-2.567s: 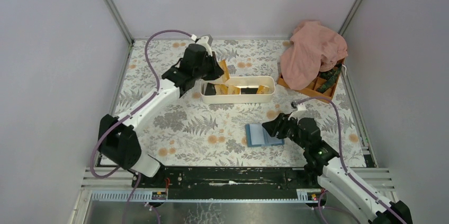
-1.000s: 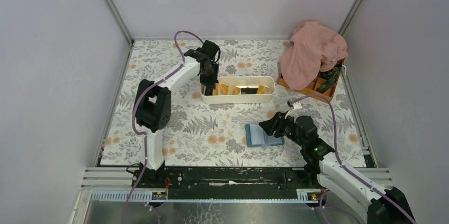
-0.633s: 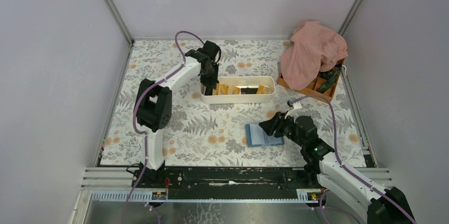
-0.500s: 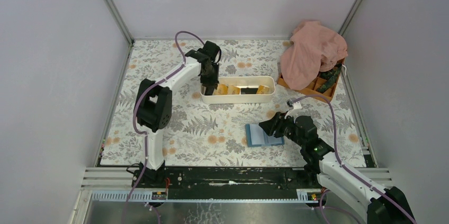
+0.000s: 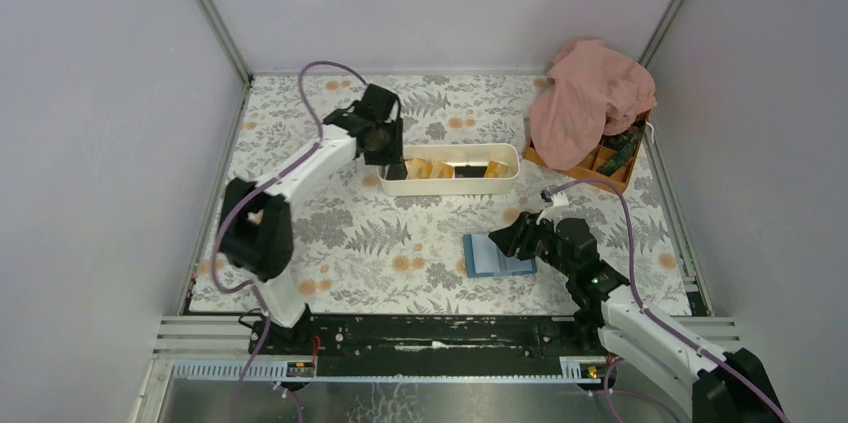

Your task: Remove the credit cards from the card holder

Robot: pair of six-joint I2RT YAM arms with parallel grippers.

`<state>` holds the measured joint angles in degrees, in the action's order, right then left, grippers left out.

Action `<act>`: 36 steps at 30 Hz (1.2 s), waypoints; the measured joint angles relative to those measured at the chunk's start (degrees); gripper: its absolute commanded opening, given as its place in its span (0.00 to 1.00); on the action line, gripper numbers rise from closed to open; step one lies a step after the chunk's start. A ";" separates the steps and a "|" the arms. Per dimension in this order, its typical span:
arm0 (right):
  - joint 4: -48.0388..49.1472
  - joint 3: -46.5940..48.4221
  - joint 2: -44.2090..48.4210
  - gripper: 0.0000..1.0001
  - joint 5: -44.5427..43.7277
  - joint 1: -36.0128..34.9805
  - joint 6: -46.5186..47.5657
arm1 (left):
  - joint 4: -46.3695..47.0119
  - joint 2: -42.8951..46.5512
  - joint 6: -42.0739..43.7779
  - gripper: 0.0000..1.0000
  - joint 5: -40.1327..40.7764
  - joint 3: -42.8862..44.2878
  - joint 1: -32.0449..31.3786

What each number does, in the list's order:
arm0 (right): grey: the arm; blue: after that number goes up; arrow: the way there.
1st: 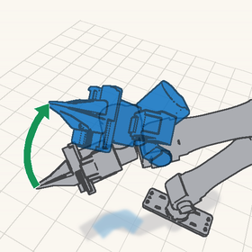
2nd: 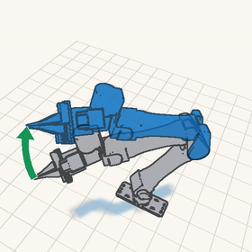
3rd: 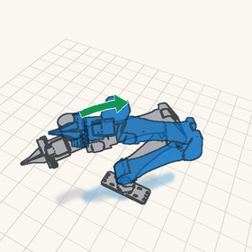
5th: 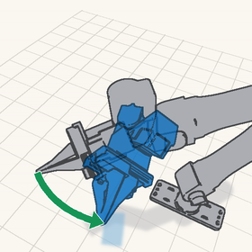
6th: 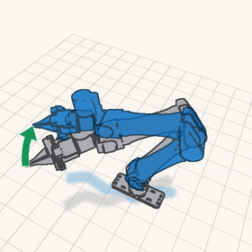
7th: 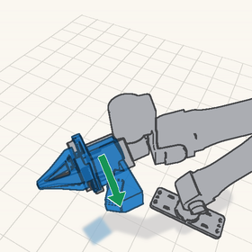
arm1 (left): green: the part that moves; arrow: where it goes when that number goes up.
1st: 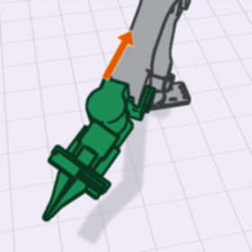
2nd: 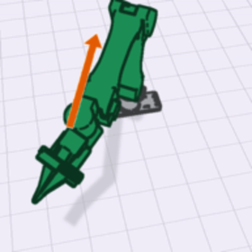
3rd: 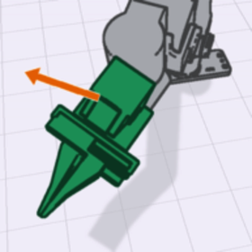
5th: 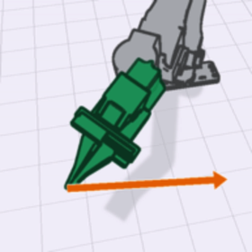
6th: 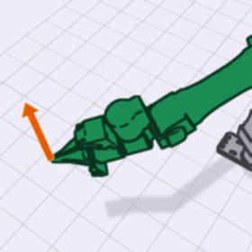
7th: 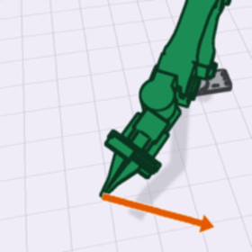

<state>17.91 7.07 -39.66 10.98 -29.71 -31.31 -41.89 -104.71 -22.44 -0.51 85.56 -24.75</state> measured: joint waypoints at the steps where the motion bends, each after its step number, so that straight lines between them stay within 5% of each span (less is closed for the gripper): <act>1: 0.00 0.00 -0.11 0.50 -0.09 0.00 0.02 | 2.45 3.41 -0.37 0.48 0.68 -2.91 0.00; 11: -0.02 0.00 -3.52 0.53 -1.07 0.00 0.66 | 33.20 45.31 -5.18 0.52 2.93 -37.83 0.00; 19: -0.13 0.04 -5.51 0.55 -2.12 0.00 1.57 | 40.39 59.28 -9.49 0.52 2.23 -53.11 0.00; 21: -0.59 0.04 -4.87 0.43 -2.56 0.00 1.64 | 40.59 63.67 -10.80 0.52 1.99 -56.87 0.00; 24: -2.14 0.33 -3.37 0.02 -3.26 0.00 1.92 | 40.68 68.61 -12.59 0.52 1.31 -60.15 0.00; 28: -6.38 1.79 -1.38 0.00 -4.35 0.00 1.60 | 41.40 71.84 -14.97 0.52 0.24 -63.47 0.00; 30: -8.09 2.23 0.13 0.13 -4.35 0.00 1.42 | 41.99 72.74 -16.06 0.52 -0.22 -65.77 0.00; 33: -10.78 2.25 4.87 0.61 -4.63 0.00 0.09 | 42.10 73.88 -17.16 0.52 -0.59 -69.44 0.00; 36: -12.68 1.73 12.76 0.75 -6.67 0.00 -0.92 | 41.81 74.51 -17.49 0.52 -0.59 -71.30 0.00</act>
<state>5.23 8.80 -26.89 4.32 -29.71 -32.23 -0.08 -30.20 -39.92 -1.10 14.26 -24.75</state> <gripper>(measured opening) 0.660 0.523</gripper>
